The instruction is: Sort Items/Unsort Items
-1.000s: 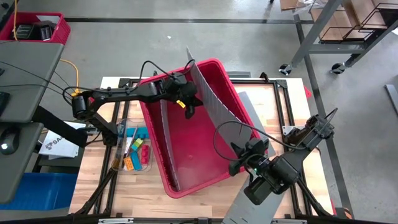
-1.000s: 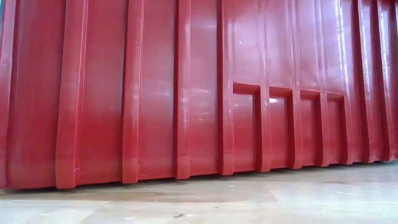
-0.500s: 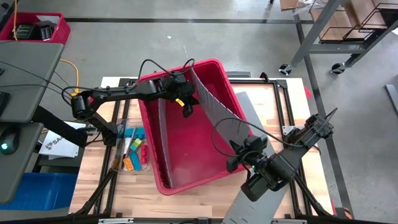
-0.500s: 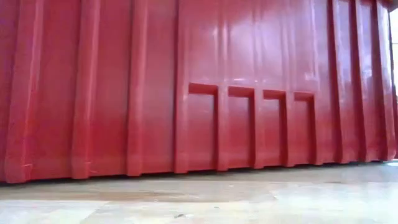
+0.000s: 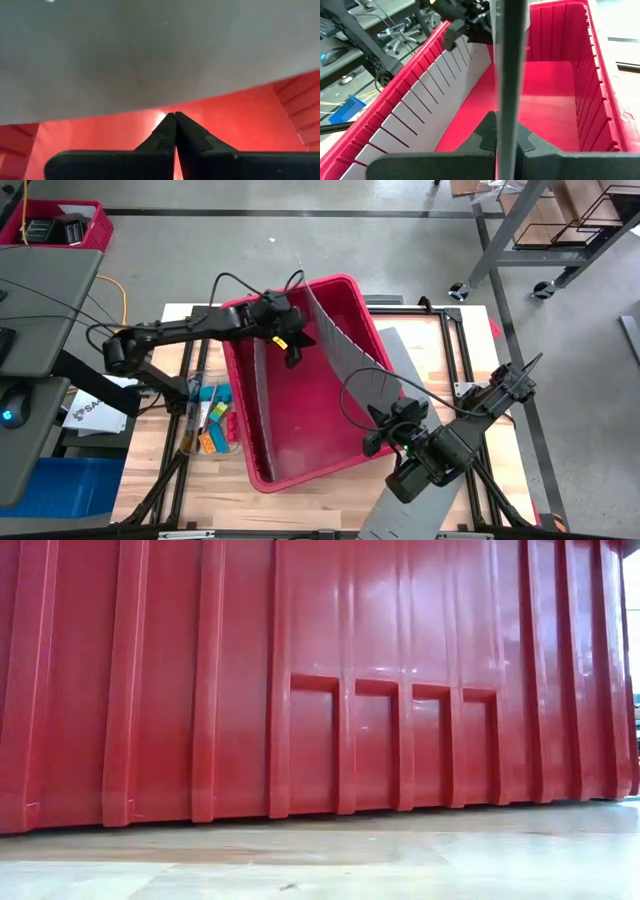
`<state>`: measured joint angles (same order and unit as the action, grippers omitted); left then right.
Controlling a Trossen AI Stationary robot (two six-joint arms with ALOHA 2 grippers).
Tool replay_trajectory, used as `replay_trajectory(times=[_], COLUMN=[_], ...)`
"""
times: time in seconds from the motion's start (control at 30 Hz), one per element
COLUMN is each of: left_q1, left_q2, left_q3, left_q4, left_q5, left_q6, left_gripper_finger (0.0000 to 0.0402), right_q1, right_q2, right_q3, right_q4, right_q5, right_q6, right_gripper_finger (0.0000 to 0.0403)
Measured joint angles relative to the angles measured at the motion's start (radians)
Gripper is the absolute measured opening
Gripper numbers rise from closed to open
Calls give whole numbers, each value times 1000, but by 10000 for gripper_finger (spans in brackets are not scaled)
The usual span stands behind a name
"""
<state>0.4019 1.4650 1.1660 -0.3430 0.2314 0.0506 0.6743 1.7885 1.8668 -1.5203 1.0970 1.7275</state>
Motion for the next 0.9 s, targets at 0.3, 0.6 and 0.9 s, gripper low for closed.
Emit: replay_trajectory(times=[0.3,0.6,0.9], left_q1=[-3,-2,-2], left_q2=[-94,-305,-583], left_q3=[0,-1,-1], left_q4=[-203,-228,-231], left_q5=[0,-56,-268], left_q6=[7,36,2], left_gripper_finger=[0,0,0], right_q1=[0,-2,-2], right_q2=[0,0,1], right_q3=[0,0,0], right_q4=[-7,-3,36], right_q5=[-7,-21,-192], right_q6=[49,121,188], right_gripper_finger=[0,0,0])
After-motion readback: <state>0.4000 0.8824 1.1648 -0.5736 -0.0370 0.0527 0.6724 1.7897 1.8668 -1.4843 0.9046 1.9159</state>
